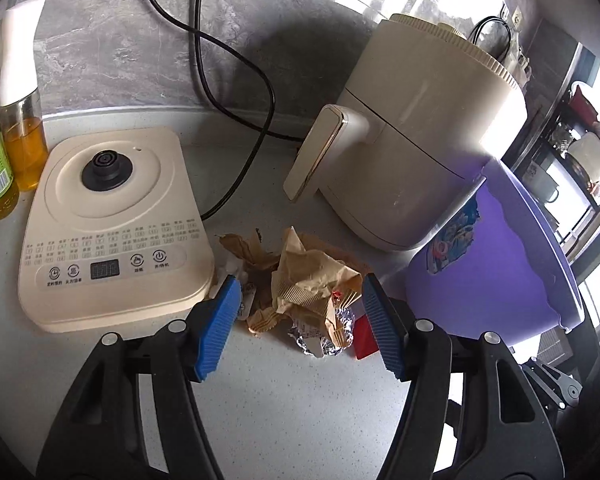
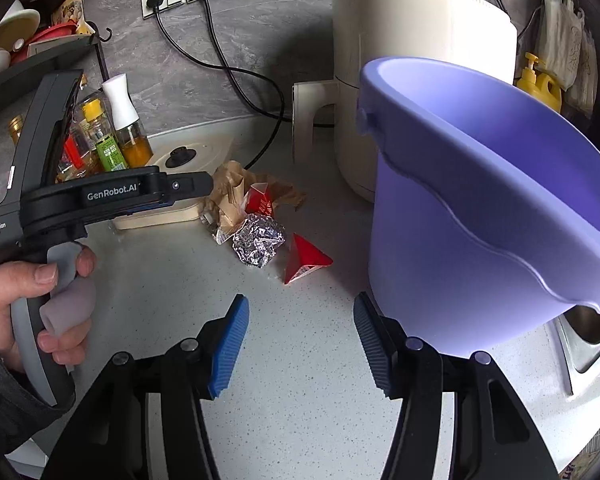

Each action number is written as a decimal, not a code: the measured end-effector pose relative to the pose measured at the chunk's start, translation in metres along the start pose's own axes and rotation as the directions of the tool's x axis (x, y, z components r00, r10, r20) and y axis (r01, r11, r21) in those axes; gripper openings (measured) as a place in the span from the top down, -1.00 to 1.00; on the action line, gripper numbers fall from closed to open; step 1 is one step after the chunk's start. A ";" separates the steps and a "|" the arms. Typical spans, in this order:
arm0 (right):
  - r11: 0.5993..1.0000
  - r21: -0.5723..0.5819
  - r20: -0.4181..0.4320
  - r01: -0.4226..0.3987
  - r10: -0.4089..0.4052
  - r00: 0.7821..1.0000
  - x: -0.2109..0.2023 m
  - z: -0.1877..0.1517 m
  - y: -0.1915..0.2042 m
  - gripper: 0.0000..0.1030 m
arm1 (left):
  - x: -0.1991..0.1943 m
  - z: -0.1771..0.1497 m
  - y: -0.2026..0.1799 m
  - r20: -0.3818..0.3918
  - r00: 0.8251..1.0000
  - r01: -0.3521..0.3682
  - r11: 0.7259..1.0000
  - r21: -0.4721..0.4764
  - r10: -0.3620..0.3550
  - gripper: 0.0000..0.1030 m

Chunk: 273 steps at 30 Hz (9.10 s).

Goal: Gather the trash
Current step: 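Move both tools back toward the brown paper and foil on the counter, then grasp the brown paper with the left gripper while the right gripper grasps crumpled foil, then carry the brown paper and foil to the lavender bucket and release both, then move both tools back toward the red paper cones on the counter, then grasp a red-and-white paper with the left gripper while the right gripper grasps the red cone, then carry the red papers to the lavender bucket and release both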

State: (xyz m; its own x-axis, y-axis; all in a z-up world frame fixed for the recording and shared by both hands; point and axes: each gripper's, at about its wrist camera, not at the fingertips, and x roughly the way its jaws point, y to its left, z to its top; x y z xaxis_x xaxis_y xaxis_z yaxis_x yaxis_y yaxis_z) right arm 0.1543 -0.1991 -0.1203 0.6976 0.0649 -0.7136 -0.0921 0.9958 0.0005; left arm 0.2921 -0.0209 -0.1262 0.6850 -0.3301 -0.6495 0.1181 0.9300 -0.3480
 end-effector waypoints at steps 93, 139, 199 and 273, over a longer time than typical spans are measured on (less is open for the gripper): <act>0.981 0.151 0.322 0.122 -0.166 0.932 -0.143 0.084 -0.110 -0.48 | -0.149 0.001 -0.101 0.282 0.957 -0.100 0.990 0.098 0.069 0.65; 0.993 0.097 0.249 -0.061 0.035 0.968 -0.132 0.041 -0.047 -0.75 | -0.165 0.000 -0.085 0.249 0.957 -0.176 0.979 0.098 0.147 -0.89; 0.990 0.116 -0.039 0.086 -0.082 0.996 0.072 0.010 0.014 0.05 | 0.028 -0.047 0.017 -0.170 0.985 0.002 1.000 0.022 0.001 0.96; 0.986 0.135 0.288 0.093 -0.129 0.949 -0.131 0.085 -0.102 -0.11 | -0.138 0.018 -0.134 0.213 0.977 -0.013 0.982 0.189 -0.028 0.96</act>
State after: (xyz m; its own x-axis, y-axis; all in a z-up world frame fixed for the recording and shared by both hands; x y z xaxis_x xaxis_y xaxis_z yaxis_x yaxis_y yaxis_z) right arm 0.1329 -0.3039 0.0332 0.8782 -0.0485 -0.4758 0.0706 0.9971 0.0288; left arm 0.1951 -0.0967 0.0219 0.8187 -0.3137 -0.4809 0.2425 0.9481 -0.2056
